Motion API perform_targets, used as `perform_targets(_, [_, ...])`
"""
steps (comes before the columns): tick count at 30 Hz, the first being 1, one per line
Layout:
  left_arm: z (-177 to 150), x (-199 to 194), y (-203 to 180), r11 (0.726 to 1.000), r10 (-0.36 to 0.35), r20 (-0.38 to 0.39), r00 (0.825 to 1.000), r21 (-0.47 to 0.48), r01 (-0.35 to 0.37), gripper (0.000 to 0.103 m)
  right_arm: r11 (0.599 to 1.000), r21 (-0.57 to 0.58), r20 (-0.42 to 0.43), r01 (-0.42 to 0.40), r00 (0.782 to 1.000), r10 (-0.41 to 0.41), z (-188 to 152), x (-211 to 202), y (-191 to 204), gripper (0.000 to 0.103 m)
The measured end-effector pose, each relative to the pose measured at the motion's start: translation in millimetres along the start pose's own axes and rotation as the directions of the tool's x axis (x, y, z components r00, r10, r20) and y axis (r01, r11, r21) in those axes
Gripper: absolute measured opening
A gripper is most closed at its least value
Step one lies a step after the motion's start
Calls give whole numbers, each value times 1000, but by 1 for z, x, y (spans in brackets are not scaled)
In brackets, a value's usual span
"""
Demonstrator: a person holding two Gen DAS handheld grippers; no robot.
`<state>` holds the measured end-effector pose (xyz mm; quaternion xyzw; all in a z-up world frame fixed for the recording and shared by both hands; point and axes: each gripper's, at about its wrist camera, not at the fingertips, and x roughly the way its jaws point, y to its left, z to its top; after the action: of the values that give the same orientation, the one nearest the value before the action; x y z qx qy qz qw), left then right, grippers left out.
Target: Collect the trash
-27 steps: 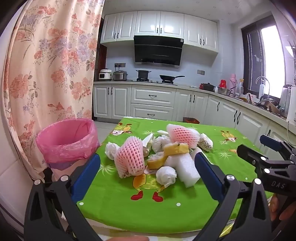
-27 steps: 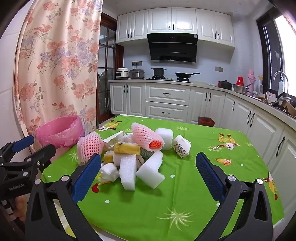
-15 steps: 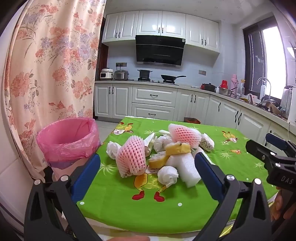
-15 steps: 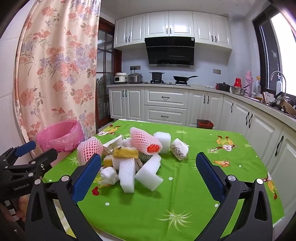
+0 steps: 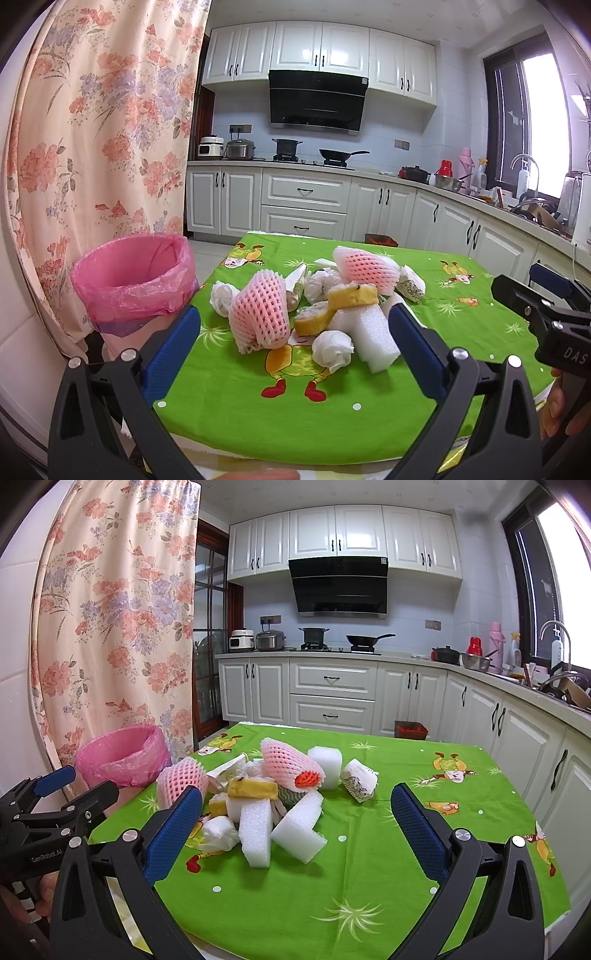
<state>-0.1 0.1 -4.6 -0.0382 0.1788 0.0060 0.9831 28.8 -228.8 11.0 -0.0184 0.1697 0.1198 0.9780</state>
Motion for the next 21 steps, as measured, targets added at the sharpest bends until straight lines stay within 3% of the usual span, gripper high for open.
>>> perform_targets(21, [-2, 3, 4, 1000, -2, -12, 1000, -14, 2, 99, 1000, 10, 1, -5, 1000, 5, 0, 1, 0, 96])
